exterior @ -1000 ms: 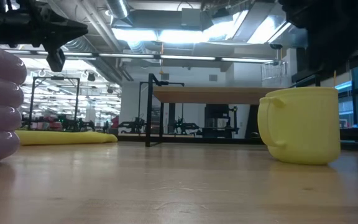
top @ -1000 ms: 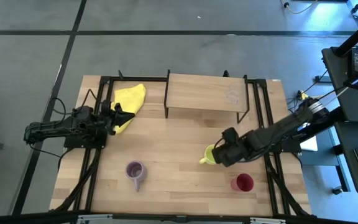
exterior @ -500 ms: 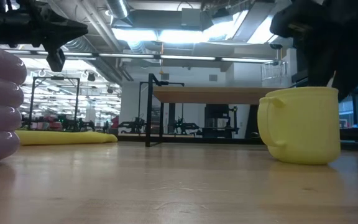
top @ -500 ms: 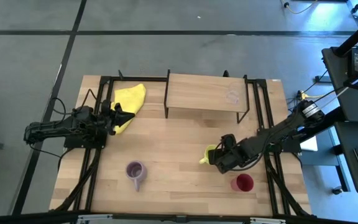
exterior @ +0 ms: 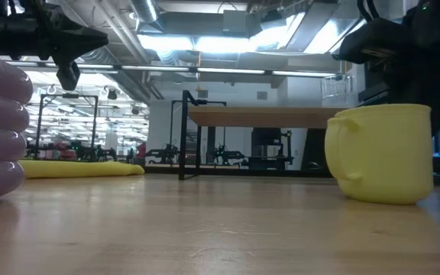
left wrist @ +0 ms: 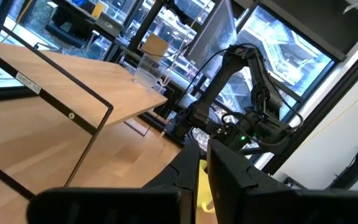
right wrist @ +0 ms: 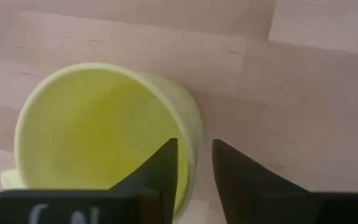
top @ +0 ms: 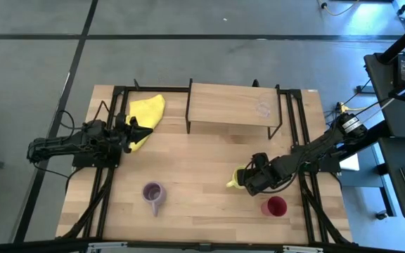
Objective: Stack small to large cups/mugs on shelf
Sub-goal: Put the yellow mug on the shelf, then put the purple mug on the shelf
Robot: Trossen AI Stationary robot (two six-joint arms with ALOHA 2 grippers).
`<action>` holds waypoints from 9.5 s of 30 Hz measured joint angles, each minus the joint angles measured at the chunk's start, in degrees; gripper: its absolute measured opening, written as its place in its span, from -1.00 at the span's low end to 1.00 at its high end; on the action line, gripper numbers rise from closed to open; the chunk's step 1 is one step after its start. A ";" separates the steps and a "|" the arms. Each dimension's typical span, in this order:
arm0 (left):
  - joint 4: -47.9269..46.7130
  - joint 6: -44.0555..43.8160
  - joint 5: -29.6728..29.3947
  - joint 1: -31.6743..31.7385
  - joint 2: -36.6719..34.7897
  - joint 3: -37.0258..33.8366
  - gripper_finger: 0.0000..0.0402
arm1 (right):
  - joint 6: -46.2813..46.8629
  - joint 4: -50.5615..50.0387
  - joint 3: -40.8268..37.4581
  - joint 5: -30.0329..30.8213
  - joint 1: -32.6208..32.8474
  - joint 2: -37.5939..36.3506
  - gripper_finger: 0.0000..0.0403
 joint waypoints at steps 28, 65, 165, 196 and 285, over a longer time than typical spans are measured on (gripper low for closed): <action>-0.41 4.59 -7.19 -0.01 0.00 0.02 -0.86 | -44.09 -7.92 11.63 2.15 -12.85 -2.63 -0.95; -1.50 4.04 -12.52 0.00 0.00 0.04 -0.86 | -116.03 -21.72 44.78 -7.56 -58.14 5.07 -0.94; -1.57 6.05 -18.24 0.00 0.00 0.02 -0.86 | -120.31 -39.51 56.99 -17.53 -68.85 17.98 -0.79; -1.59 6.03 -18.21 0.00 0.00 0.02 -0.86 | -118.79 -39.54 57.05 -17.00 -68.83 16.13 -0.36; -50.87 -14.18 4.77 -39.04 65.78 43.22 -0.61 | -81.73 -32.08 57.06 -12.37 -17.57 7.94 -0.19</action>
